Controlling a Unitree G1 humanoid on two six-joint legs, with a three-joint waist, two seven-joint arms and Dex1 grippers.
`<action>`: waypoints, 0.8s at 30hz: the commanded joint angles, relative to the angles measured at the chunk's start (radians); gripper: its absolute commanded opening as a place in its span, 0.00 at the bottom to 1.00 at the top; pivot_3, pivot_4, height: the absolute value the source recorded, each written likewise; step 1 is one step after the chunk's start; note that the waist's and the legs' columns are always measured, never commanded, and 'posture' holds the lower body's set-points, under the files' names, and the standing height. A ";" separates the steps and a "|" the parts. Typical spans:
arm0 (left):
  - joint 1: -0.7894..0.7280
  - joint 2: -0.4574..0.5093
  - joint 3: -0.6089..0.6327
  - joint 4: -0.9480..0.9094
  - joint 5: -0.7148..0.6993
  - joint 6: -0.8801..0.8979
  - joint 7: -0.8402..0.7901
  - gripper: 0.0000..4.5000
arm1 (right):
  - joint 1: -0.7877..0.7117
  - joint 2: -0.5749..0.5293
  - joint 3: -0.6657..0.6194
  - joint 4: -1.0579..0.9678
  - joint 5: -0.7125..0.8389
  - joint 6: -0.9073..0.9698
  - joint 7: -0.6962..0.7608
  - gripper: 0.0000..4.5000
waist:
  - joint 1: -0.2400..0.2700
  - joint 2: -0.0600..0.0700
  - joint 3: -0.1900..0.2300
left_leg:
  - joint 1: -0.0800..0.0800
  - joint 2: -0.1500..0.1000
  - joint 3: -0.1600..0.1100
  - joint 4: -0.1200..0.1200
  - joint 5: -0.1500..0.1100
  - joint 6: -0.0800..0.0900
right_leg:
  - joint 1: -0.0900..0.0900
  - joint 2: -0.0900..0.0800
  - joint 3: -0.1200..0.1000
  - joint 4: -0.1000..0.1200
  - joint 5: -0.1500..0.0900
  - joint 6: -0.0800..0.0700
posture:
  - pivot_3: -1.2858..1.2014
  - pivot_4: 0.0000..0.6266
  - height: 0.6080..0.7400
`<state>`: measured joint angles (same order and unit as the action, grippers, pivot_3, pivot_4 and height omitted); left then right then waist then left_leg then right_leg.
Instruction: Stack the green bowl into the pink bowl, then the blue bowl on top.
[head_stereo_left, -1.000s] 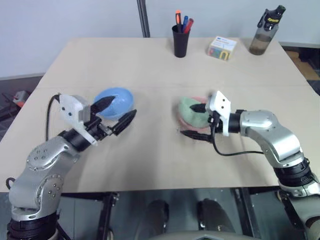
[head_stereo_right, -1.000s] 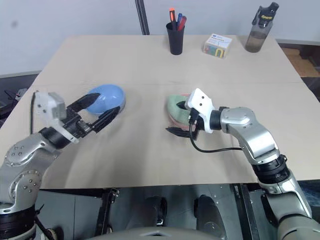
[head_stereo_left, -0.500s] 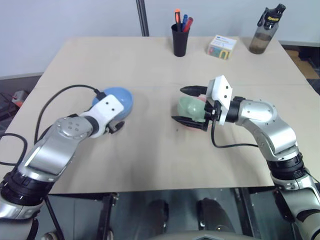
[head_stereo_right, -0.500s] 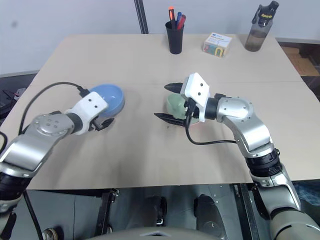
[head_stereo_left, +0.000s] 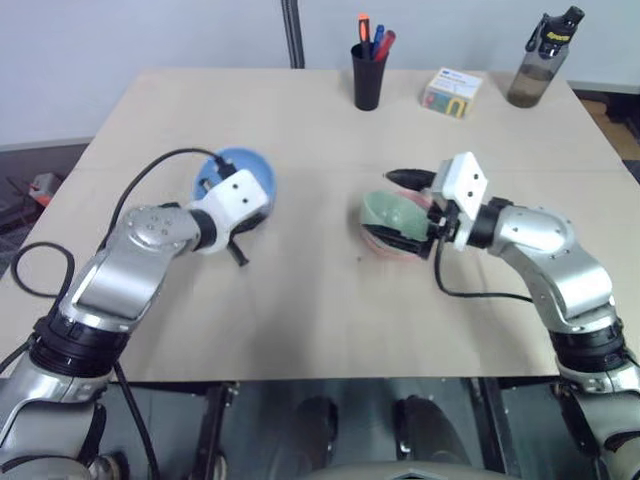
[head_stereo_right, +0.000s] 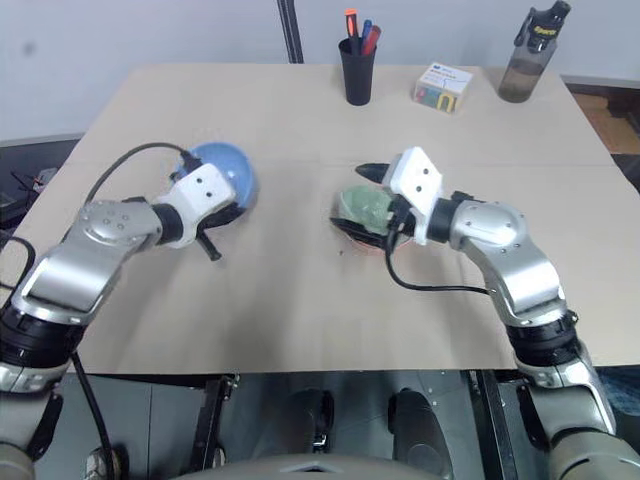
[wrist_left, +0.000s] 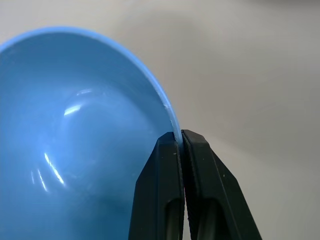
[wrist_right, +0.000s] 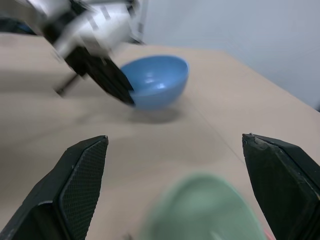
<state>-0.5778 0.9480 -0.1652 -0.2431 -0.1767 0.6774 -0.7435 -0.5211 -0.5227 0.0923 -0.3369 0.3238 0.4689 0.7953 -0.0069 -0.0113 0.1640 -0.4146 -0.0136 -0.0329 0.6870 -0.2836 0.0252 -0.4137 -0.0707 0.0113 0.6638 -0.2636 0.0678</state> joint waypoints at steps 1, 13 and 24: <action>-0.123 -0.033 0.039 -0.001 -0.066 -0.089 -0.126 0.01 | 0.065 -0.046 -0.112 -0.095 0.038 0.006 -0.023 1.00 | 0.001 0.000 0.000 | 0.000 0.000 0.000 0.000 0.000 0.000 | 0.000 0.000 0.000 0.000 0.000 0.000 | 0.52 0.24 1.00; -0.541 -0.389 -0.176 0.522 -0.021 -0.463 -0.543 0.01 | 0.408 -0.112 -0.292 -0.391 0.073 0.106 -0.175 1.00 | -0.016 0.000 0.000 | 0.002 -0.001 0.002 0.001 0.000 0.001 | 0.002 0.001 0.002 0.001 0.000 0.000 | 0.52 0.24 1.00; -0.569 -0.410 -0.101 0.571 -0.014 -0.483 -0.598 0.53 | 0.469 -0.123 -0.306 -0.429 0.080 0.117 -0.227 1.00 | -0.024 0.000 0.000 | 0.002 0.000 0.001 0.002 0.000 0.001 | 0.002 0.001 0.001 0.002 0.000 0.000 | 0.52 0.24 1.00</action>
<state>-1.1037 0.5245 -0.3338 0.3649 -0.1747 0.1650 -1.3802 -0.0528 -0.6336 -0.1787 -0.7485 0.4017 0.6067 0.5692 -0.0305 -0.0109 0.1643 -0.4130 -0.0139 -0.0322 0.6894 -0.2836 0.0260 -0.4118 -0.0697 0.0125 0.6659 -0.2637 0.0681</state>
